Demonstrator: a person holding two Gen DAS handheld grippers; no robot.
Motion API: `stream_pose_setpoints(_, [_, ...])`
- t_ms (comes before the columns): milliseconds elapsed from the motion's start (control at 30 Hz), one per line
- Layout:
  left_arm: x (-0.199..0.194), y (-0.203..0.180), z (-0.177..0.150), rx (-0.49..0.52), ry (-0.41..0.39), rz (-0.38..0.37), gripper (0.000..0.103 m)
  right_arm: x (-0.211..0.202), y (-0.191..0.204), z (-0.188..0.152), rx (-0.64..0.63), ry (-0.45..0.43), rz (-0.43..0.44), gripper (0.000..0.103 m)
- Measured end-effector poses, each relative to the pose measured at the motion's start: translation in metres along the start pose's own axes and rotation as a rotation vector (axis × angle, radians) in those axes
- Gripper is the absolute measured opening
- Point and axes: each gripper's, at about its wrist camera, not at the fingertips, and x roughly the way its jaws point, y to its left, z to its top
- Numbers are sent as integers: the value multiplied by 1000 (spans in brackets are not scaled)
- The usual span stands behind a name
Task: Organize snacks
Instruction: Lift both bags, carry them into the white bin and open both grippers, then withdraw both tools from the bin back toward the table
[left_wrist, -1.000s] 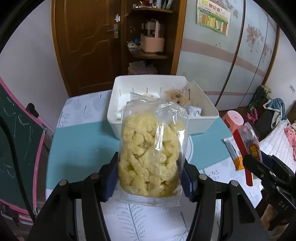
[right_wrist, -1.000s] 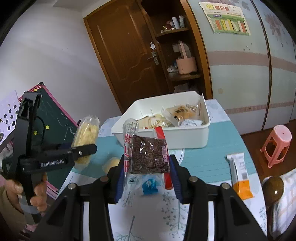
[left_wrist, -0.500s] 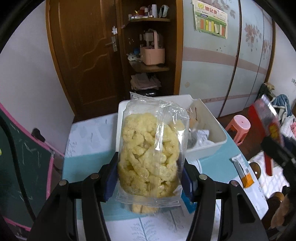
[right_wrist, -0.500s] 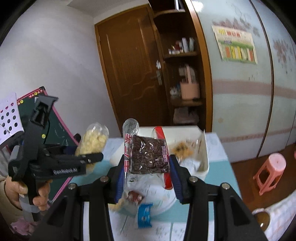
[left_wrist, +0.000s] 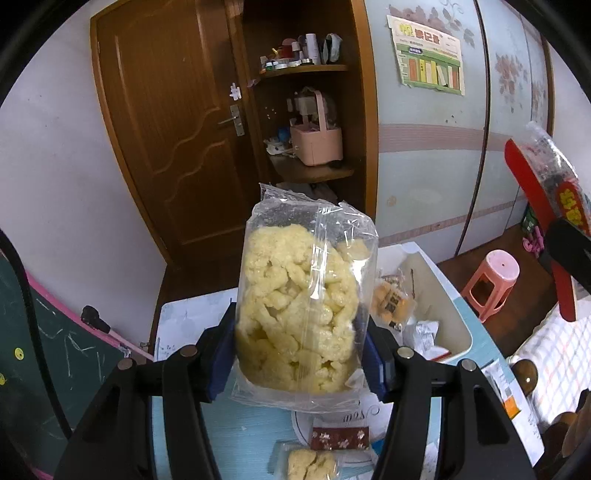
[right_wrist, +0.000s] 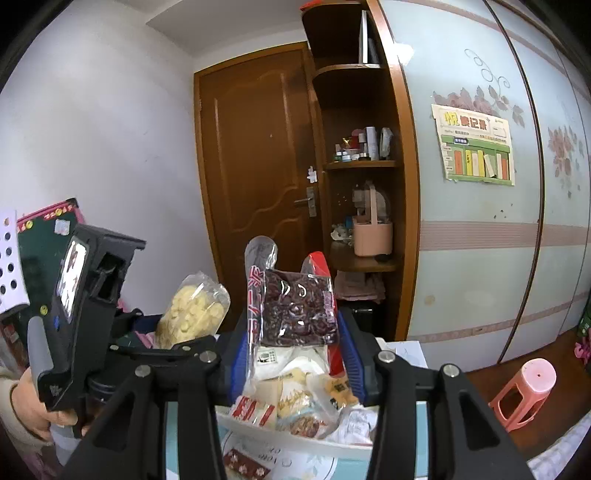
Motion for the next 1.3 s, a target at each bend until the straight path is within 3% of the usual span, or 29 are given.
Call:
stream_pose_setpoints(400, [49, 2, 32, -23, 39, 29, 57, 62, -22, 14, 70, 78, -32, 45])
stream_pose_setpoints(767, [92, -2, 29, -36, 92, 32, 58, 111, -36, -9, 116, 204, -55, 49])
stream_pose_setpoints(800, [95, -2, 28, -34, 98, 32, 64, 113, -38, -11, 121, 211, -60, 51])
stream_pose_setpoints(833, [99, -2, 26, -30, 103, 33, 82, 116, -39, -14, 125, 222, -66, 55])
stream_pose_setpoints(867, [101, -2, 24, -28, 97, 43, 92, 120, -40, -15, 128, 236, -65, 59])
stream_pose_setpoints(900, [102, -2, 23, -26, 84, 52, 99, 123, -42, -18, 135, 255, -58, 69])
stream_pose_setpoints(933, [103, -2, 23, -21, 75, 52, 99, 125, -45, -21, 144, 265, -55, 72])
stream_pose_setpoints(1300, [109, 0, 9, -22, 128, 50, 99, 113, -46, -33, 152, 298, -41, 73])
